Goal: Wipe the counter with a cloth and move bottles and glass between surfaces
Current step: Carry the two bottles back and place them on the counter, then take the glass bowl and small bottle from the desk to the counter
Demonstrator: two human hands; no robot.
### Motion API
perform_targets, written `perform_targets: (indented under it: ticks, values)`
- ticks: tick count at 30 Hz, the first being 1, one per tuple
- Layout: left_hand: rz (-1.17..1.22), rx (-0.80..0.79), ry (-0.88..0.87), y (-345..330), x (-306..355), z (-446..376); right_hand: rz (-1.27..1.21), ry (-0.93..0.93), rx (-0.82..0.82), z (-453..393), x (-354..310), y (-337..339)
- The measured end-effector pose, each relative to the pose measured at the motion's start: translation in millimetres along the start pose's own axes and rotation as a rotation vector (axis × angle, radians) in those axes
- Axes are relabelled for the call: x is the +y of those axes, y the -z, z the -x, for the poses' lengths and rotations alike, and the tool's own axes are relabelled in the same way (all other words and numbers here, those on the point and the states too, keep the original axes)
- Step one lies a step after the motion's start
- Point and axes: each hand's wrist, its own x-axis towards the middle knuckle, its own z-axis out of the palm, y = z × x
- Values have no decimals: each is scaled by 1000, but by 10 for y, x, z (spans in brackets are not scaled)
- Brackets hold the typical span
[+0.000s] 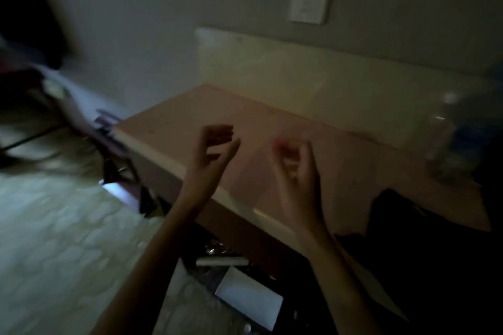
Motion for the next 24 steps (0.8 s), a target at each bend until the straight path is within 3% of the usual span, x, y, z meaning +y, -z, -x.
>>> perform_targets:
  ticks: [4, 8, 11, 13, 17, 20, 24]
  values:
    - [-115, 287, 314, 1004, -731, 1020, -41, -139, -435, 875, 576, -817]
    - [-144, 404, 934, 1752, -1546, 2447, 105, -600, -892, 1915, 1812, -1107]
    - [-51, 517, 1327, 2118, -1806, 3491, 354, -902, -1005, 2448, 2871, -931]
    - [-44, 668, 1473, 2308, -1827, 4007, 555, -1055, -1079, 2639, 3370, -736]
    - [-10, 833, 1649, 2665, -1906, 4706, 755, -1108, -1258, 2596, 3751, -1038]
    - [55, 858, 1752, 2914, -2137, 4971, 744, -1048, -1275, 2375, 3753, -2024]
    - [119, 746, 1846, 3540, -2670, 4832, 660, -891, -1254, 1983, 3584, -3555]
